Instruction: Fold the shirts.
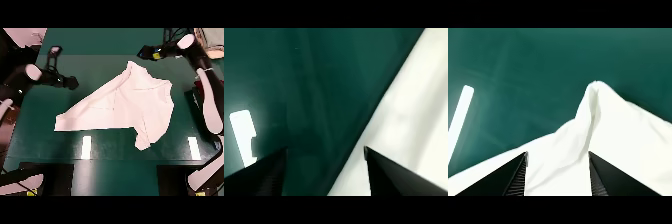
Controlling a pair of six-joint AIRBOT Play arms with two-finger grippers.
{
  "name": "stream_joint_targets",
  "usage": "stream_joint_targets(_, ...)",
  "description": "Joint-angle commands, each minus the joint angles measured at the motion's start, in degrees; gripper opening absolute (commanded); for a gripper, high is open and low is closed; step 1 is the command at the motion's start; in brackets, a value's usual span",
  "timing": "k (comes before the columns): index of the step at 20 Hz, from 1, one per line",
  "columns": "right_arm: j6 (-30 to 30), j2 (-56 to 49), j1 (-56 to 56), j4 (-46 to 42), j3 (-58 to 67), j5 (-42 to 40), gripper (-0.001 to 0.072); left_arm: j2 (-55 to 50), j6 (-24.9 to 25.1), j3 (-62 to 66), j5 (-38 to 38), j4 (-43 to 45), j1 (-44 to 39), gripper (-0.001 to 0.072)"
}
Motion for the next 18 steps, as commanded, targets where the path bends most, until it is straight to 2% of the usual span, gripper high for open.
stream_joint_targets(1,-0.9,0.74,-3.5,2.8,3.74,15.32,0.0424,0.33,1.14,7.52,-15.69,0.74,8.07,0.0569)
stream_joint_targets(3,-3.37,5.25,-5.77,2.78,-2.16,20.92,0.0405,2.47,3.1,6.73,-22.51,0.46,14.56,0.0569)
stream_joint_targets(4,-4.31,7.58,-6.82,2.78,-5.57,23.06,0.0317,3.96,3.74,4.96,-24.5,0.13,17.44,0.0569)
stream_joint_targets(5,-4.85,10.05,-7.8,2.78,-9.27,24.98,0.0286,6.14,4.24,1.51,-24.87,-0.85,20.24,0.0569)
stream_joint_targets(9,-6.23,20.35,-9.97,2.78,-24.79,26.12,0.0286,14.14,7.98,-17.31,-23.67,-6.91,27.21,0.0569)
stream_joint_targets(14,-7.21,29.99,-9.92,2.75,-37.27,21.7,0.0286,15.13,9.42,-31.93,-20.24,-7.28,28.04,0.0567)
stream_joint_targets(15,-7.21,31.63,-9.94,2.73,-39.12,20.83,0.0286,15.13,9.44,-33.4,-19.78,-7.23,28.04,0.0552)
stream_joint_targets(16,-7.21,32.96,-9.94,2.73,-40.61,19.93,0.0286,15.13,9.51,-34.32,-19.28,-7.21,28.04,0.0485)
stream_joint_targets(18,-7.21,35.78,-9.94,2.75,-43.43,18.71,0.0286,15.13,9.4,-34.84,-17.94,-7.23,28.04,0.0485)
